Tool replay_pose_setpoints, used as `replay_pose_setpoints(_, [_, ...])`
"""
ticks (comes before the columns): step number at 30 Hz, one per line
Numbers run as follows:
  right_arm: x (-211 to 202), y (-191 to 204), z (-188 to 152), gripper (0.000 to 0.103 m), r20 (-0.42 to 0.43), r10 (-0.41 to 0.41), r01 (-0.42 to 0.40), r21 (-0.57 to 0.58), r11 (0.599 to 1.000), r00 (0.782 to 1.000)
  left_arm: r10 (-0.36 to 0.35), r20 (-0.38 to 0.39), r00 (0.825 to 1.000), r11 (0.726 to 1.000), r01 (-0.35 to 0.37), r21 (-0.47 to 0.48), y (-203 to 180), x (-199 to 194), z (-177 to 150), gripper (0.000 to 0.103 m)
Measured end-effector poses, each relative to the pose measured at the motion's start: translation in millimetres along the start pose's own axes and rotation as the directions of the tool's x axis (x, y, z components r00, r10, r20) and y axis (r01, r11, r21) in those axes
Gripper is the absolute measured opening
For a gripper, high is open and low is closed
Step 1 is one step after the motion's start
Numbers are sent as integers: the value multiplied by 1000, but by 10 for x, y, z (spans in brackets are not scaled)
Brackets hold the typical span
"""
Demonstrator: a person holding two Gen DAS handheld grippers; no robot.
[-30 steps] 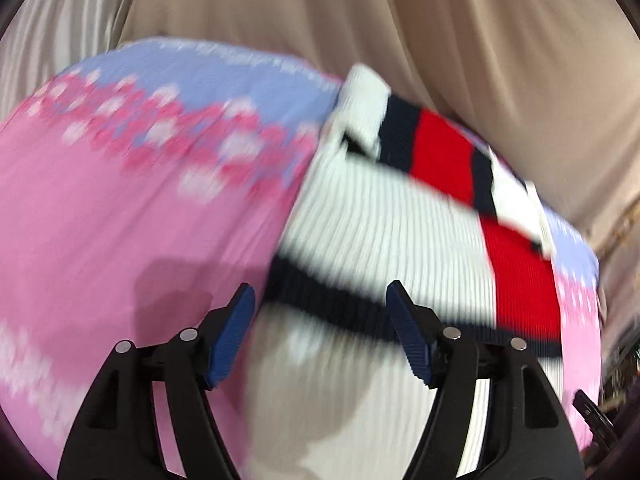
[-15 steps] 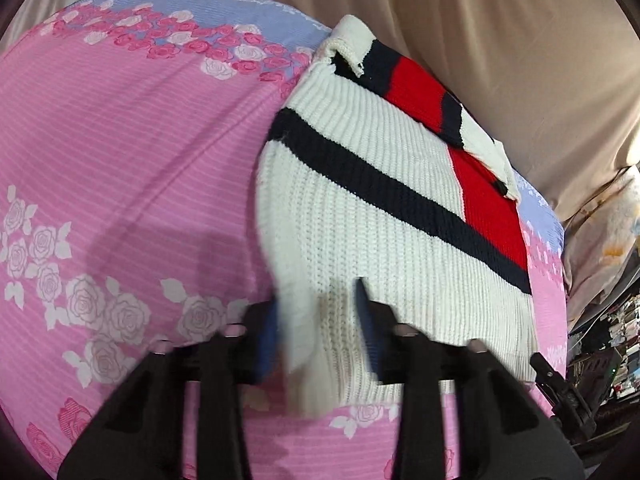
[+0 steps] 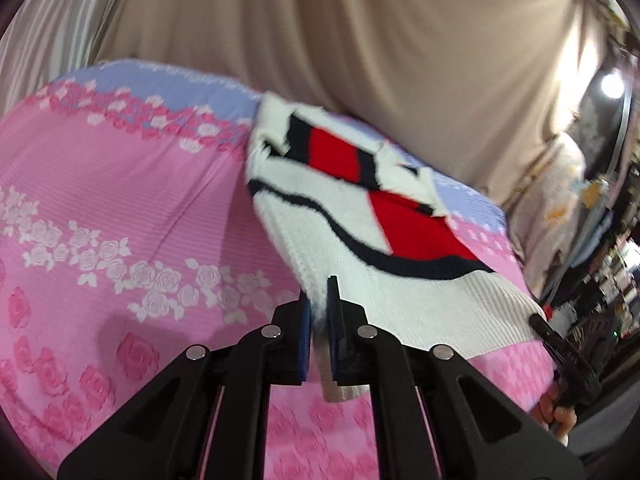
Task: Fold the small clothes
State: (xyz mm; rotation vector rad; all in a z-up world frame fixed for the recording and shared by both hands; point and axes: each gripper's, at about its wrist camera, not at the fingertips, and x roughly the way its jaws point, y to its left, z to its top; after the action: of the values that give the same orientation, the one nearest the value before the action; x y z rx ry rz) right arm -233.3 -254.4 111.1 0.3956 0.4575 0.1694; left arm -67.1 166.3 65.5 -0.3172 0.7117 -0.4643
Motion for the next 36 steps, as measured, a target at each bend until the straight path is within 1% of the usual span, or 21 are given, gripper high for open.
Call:
replay_pose_setpoints(3, [-470,153,-15,7,92,94,-88,-69,994,991,-65,101,993,997,59,55,-124,-522,-93,6])
replay_pose_setpoints(4, [-646,203,15,7,132,135,-124,-86,989,982,-84,154,984,995,74,70,-156,-718,-96,6])
replay_pose_setpoints(6, [-862,282,90,7,196,174,-154,-113,982,965,-113,252,961,992,94,85,-202,-1042,-42,6])
replay_pose_setpoints(7, [-956,318,163,7,239,187,-161,-124,979,953,-122,285,951,991,101,86,-217,-1139,7,6])
replay_pose_setpoints(9, [-1040,337,319,7,304,219,-187,-130,974,927,-128,323,938,990,103,94,-248,-1219,130,6])
replay_pose_setpoints(11, [-989,308,478,7,338,222,-191,-124,974,915,-114,334,936,991,85,102,-268,-1164,276,6])
replay_pose_setpoints(12, [-919,278,563,7,346,218,-189,-118,975,912,-111,327,938,991,81,104,-283,-1049,399,6])
replay_pose_setpoints(14, [-668,167,755,7,347,177,-157,-85,984,921,-89,305,948,993,60,101,-286,-813,576,6])
replay_pose_setpoints(15, [-513,87,845,7,328,165,-154,-59,986,930,-72,287,955,994,46,96,-291,-646,684,6])
replay_pose_setpoints(17, [-69,-117,1024,7,279,100,-107,8,994,955,-16,231,973,997,-3,82,-299,-200,921,6])
replay_pose_setpoints(18, [195,-232,1105,7,243,63,-75,42,996,968,7,199,980,997,-22,74,-290,20,1025,6])
replay_pose_setpoints(19, [390,-328,1144,7,208,42,-58,70,996,977,51,159,986,997,-60,57,-265,326,1157,6])
replay_pose_setpoints(20, [632,-439,1183,7,162,11,-28,102,994,987,78,129,989,995,-85,53,-248,524,1207,6])
replay_pose_setpoints(22, [1015,-642,1200,7,89,-23,10,151,988,996,146,69,987,988,-149,35,-158,1008,1348,6])
replay_pose_setpoints(23, [1216,-748,1195,7,53,-51,41,175,984,997,170,27,985,985,-171,32,-103,1261,1408,6])
replay_pose_setpoints(25, [1569,-932,1174,7,-8,-74,74,220,973,997,204,-17,979,979,-204,8,16,1603,1440,6])
replay_pose_setpoints(29, [2137,-1195,1129,7,-102,-133,155,254,955,986,267,-79,960,963,-268,-8,190,2182,1489,7])
replay_pose_setpoints(32, [2455,-1290,1088,7,-187,-164,209,252,945,969,311,-133,941,950,-314,-2,288,2519,1451,10])
replay_pose_setpoints(33, [2468,-1285,1078,7,-195,-162,209,257,943,967,315,-138,939,948,-318,0,299,2552,1436,11])
replay_pose_setpoints(35, [2304,-1218,1088,13,-134,-151,181,258,949,979,296,-99,950,955,-297,5,283,2463,1401,14])
replay_pose_setpoints(36, [2135,-1141,1097,19,-87,-141,159,248,956,986,287,-80,955,958,-287,19,248,2358,1391,22])
